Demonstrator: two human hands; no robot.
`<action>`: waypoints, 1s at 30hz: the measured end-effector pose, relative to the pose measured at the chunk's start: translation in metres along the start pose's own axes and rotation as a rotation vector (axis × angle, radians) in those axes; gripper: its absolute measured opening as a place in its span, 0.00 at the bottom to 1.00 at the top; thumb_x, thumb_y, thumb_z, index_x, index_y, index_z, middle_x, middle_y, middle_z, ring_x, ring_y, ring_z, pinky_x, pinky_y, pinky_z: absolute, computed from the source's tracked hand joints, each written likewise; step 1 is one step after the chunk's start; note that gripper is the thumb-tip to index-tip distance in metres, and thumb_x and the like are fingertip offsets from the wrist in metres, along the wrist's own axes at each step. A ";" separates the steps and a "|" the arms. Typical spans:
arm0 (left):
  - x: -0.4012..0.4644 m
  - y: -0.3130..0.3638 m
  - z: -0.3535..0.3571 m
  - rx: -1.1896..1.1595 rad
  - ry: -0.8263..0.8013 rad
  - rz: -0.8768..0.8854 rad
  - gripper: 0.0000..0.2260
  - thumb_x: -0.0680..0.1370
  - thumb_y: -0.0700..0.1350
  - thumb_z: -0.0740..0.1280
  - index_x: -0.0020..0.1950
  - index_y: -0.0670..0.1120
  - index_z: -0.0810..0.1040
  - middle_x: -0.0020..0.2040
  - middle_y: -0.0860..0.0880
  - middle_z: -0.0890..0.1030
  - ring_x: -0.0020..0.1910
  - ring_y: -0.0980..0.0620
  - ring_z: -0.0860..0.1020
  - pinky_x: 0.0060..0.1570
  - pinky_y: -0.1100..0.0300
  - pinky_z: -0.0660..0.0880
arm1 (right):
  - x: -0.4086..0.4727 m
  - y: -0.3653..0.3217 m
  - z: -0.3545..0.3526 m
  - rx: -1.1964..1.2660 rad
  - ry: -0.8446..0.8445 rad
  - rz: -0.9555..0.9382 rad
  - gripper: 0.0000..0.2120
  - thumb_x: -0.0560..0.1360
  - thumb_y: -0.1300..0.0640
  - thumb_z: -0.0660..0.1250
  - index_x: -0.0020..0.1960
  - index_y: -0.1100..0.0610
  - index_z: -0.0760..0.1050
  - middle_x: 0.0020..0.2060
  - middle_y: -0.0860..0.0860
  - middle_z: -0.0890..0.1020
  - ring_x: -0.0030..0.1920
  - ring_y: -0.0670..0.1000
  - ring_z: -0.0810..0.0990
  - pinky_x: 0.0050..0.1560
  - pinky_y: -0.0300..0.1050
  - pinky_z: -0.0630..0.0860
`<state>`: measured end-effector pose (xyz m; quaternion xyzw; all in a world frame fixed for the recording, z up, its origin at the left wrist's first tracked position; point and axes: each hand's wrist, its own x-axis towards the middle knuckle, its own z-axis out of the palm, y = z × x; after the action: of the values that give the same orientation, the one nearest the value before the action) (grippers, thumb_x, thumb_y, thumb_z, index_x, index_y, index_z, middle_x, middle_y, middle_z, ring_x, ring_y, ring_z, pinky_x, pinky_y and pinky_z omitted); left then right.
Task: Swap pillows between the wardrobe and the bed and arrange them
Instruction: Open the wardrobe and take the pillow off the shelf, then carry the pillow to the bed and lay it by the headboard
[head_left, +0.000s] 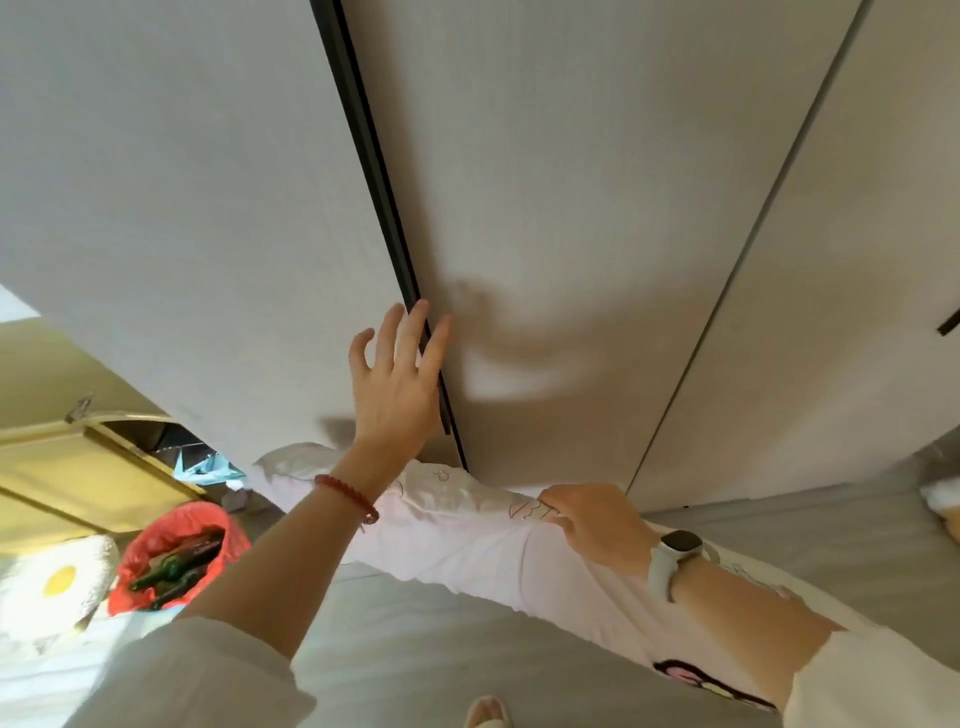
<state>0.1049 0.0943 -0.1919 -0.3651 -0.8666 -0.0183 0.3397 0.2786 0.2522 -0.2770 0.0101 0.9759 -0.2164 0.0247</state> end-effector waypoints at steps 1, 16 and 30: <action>0.009 -0.011 -0.001 0.147 0.005 0.142 0.23 0.67 0.33 0.65 0.61 0.44 0.75 0.65 0.41 0.74 0.65 0.40 0.70 0.58 0.40 0.68 | 0.003 0.000 -0.001 0.006 0.003 0.011 0.05 0.76 0.59 0.58 0.45 0.56 0.72 0.45 0.53 0.82 0.45 0.57 0.77 0.39 0.44 0.62; 0.070 -0.059 0.011 0.537 -0.118 0.599 0.11 0.68 0.45 0.71 0.50 0.47 0.78 0.55 0.48 0.79 0.61 0.47 0.73 0.64 0.44 0.66 | 0.020 -0.007 0.001 0.028 -0.015 0.048 0.05 0.76 0.58 0.58 0.44 0.57 0.71 0.46 0.54 0.81 0.46 0.58 0.77 0.39 0.42 0.60; 0.061 -0.070 0.032 0.385 -0.086 0.373 0.35 0.74 0.53 0.63 0.75 0.48 0.47 0.76 0.47 0.55 0.74 0.47 0.52 0.68 0.37 0.49 | 0.034 -0.004 -0.003 -0.007 -0.003 0.093 0.10 0.76 0.59 0.57 0.54 0.55 0.73 0.53 0.50 0.81 0.53 0.56 0.77 0.50 0.49 0.72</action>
<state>0.0109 0.0896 -0.1642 -0.4478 -0.7854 0.2251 0.3633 0.2439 0.2497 -0.2744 0.0550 0.9751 -0.2117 0.0360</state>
